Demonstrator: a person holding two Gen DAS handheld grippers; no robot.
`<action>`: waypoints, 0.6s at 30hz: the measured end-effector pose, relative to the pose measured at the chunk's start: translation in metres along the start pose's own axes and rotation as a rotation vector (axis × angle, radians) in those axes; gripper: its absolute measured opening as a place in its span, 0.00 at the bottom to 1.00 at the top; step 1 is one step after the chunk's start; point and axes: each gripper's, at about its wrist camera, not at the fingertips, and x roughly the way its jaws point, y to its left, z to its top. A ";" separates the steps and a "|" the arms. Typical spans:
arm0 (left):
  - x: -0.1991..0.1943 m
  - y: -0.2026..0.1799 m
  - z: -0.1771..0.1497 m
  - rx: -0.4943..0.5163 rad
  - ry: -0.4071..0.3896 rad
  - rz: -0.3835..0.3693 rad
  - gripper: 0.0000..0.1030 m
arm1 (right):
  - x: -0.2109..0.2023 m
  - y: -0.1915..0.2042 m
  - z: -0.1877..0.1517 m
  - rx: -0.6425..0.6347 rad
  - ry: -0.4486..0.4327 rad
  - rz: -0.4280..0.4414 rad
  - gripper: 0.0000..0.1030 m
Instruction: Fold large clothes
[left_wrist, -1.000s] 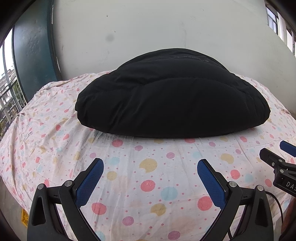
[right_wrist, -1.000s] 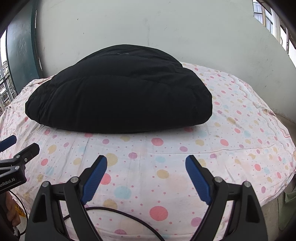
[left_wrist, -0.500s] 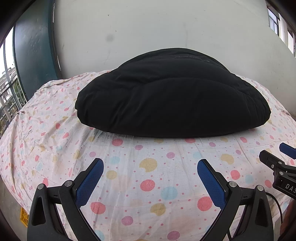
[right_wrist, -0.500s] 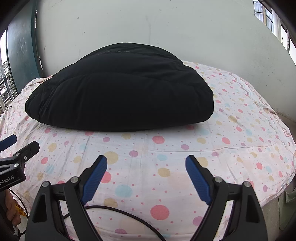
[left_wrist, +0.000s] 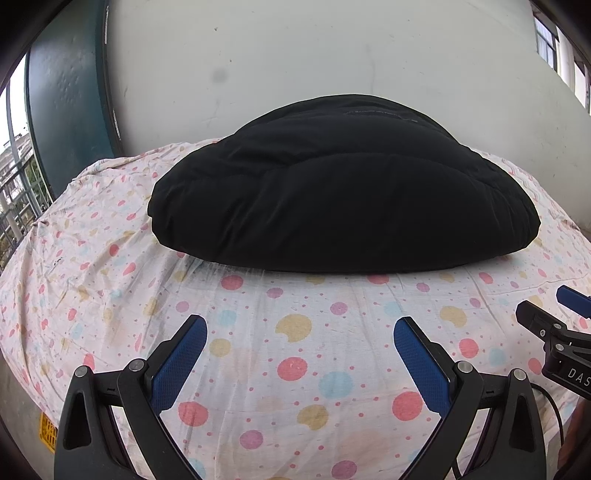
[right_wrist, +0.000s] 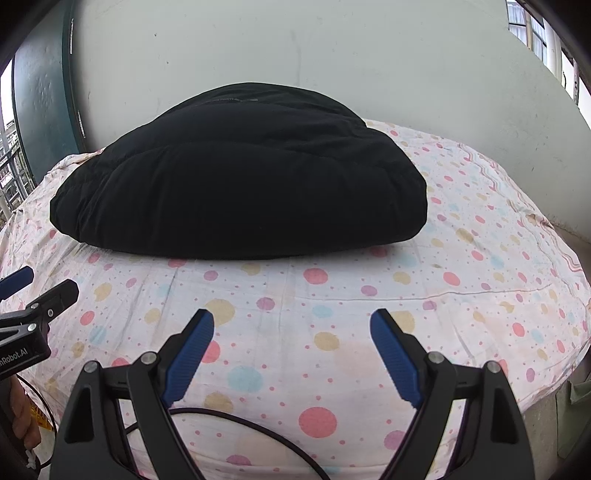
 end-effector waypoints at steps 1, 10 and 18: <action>0.000 0.000 0.000 0.001 0.000 0.001 0.97 | 0.000 0.000 0.000 0.000 0.001 0.000 0.84; 0.001 0.001 -0.001 -0.003 0.001 -0.001 0.97 | 0.000 0.000 0.001 0.002 -0.001 -0.005 0.84; 0.000 -0.001 -0.002 -0.004 0.003 0.000 0.97 | -0.001 -0.002 0.001 0.005 0.001 -0.004 0.84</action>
